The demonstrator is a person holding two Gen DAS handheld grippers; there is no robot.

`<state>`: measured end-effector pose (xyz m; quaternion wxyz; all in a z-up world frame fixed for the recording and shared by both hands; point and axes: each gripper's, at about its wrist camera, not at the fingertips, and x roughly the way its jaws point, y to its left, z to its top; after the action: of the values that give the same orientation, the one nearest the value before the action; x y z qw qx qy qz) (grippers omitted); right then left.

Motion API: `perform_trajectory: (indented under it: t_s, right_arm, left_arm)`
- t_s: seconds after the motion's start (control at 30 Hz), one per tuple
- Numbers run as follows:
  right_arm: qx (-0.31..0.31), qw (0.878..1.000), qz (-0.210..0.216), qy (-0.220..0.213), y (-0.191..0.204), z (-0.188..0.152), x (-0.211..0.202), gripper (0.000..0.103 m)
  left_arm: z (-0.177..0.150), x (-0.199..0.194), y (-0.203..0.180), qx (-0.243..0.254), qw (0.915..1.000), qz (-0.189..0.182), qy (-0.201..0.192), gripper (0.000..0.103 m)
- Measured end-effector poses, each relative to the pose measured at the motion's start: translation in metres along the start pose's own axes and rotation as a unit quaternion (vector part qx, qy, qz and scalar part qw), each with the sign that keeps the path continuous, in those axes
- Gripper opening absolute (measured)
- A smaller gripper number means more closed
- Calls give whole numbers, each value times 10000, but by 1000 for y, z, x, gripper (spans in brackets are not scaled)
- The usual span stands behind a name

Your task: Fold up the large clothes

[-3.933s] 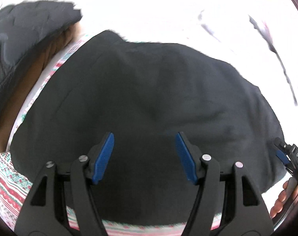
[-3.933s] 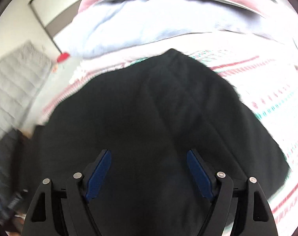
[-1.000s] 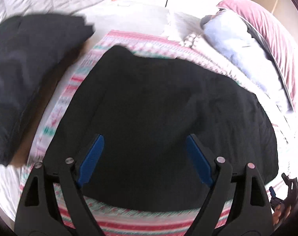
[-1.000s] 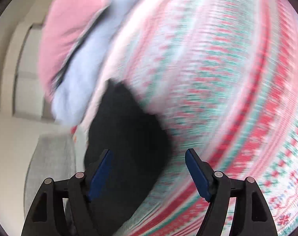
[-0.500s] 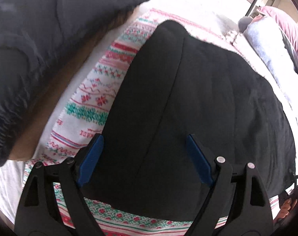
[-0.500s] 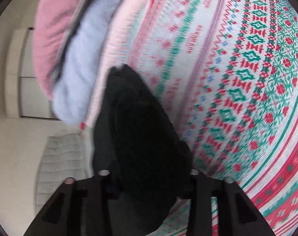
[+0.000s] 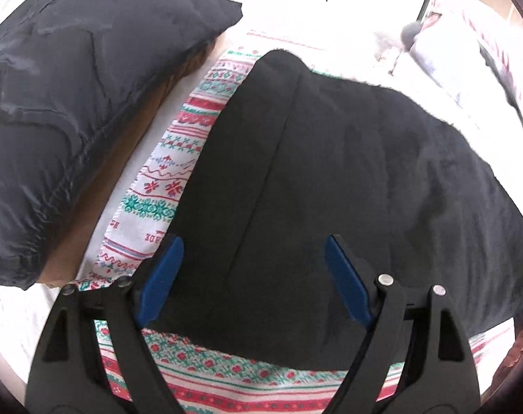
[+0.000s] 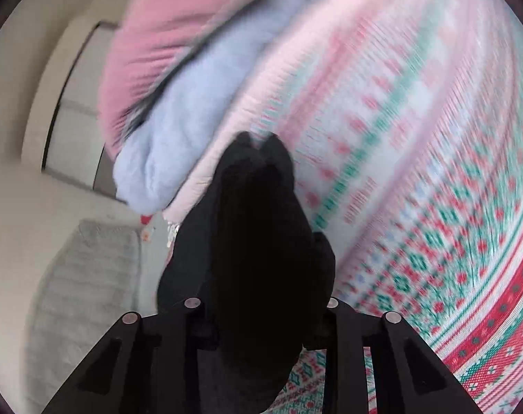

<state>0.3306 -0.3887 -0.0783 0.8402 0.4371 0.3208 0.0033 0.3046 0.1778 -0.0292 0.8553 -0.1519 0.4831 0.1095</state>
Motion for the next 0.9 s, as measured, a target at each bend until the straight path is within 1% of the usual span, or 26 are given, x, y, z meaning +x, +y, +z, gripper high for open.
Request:
perform_trajectory:
  t_s: [0.03, 0.1, 0.17, 0.23, 0.27, 0.3, 0.33, 0.37, 0.43, 0.47, 0.5, 0.53, 0.57, 0.6, 0.63, 0.67, 0.7, 0.77, 0.8, 0.83, 0.87, 0.9]
  right_arm:
    - [-179, 9998, -44, -58, 8, -1, -1, 29]
    - [-604, 9979, -149, -198, 31, -1, -2, 28]
    - [-768, 9965, -177, -262, 44, -2, -1, 27]
    - [-957, 9944, -242, -371, 62, -2, -4, 26]
    - [-1146, 9920, -270, -465, 66, -5, -10, 26]
    - [-1420, 9876, -294, -598, 83, -11, -15, 26]
    - [-1632, 9837, -307, -693, 92, -20, -26, 26]
    - [-2004, 9756, -319, -844, 119, -31, -29, 26]
    - [-2579, 9598, -335, -1056, 161, -54, -40, 26]
    - [-2956, 9474, -319, -1182, 186, -68, -41, 26]
    - [-3446, 9292, -273, -1312, 218, -90, -41, 26]
    - [-3787, 9149, -215, -1382, 240, -109, -40, 26]
    - [-4003, 9051, -172, -1422, 254, -122, -38, 26]
    - [-4411, 8851, -96, -1482, 279, -149, -33, 26]
    - [-4628, 8735, -68, -1508, 291, -163, -30, 26]
    - [-4946, 8553, -44, -1544, 307, -186, -24, 26]
    - [-5301, 8335, -25, -1556, 324, -212, -15, 26]
    - [-5797, 8009, 46, -1501, 344, -253, 2, 26]
    - [-6091, 7801, 100, -1422, 352, -280, 13, 26]
    - [-6305, 7644, 137, -1339, 357, -301, 22, 26]
    - [-6632, 7392, 186, -1158, 361, -334, 36, 26]
    - [-6847, 7214, 195, -1019, 361, -356, 47, 26]
  left_arm:
    - [1, -6, 4, -68, 9999, -62, -56, 84]
    - [3, -18, 10, -138, 9996, 34, -242, 84]
    - [5, -36, 15, -91, 9985, 88, -541, 84]
    - [6, -53, 20, -62, 9968, -30, -799, 84]
    - [7, -63, 26, -72, 9954, -118, -944, 84]
    - [8, -72, 32, -118, 9939, -122, -1087, 84]
    - [10, -83, 40, -200, 9913, -49, -1297, 84]
    - [11, -93, 47, -262, 9884, 15, -1498, 84]
    - [12, -110, 64, -354, 9826, 9, -1822, 84]
    - [13, -114, 72, -418, 9817, -37, -1857, 84]
    - [14, -116, 81, -519, 9815, -119, -1839, 84]
    - [13, -117, 89, -630, 9817, -216, -1785, 84]
    - [13, -116, 99, -736, 9816, -320, -1735, 84]
    - [12, -116, 107, -803, 9813, -364, -1714, 84]
    - [12, -116, 112, -852, 9811, -361, -1701, 83]
    - [12, -115, 119, -904, 9810, -345, -1683, 83]
    - [12, -113, 126, -982, 9808, -353, -1647, 83]
    - [12, -112, 139, -1157, 9797, -459, -1573, 83]
    - [11, -111, 144, -1221, 9789, -523, -1550, 83]
    - [11, -111, 149, -1277, 9778, -583, -1554, 83]
    - [10, -112, 153, -1307, 9771, -581, -1574, 83]
    - [10, -112, 154, -1309, 9771, -547, -1583, 83]
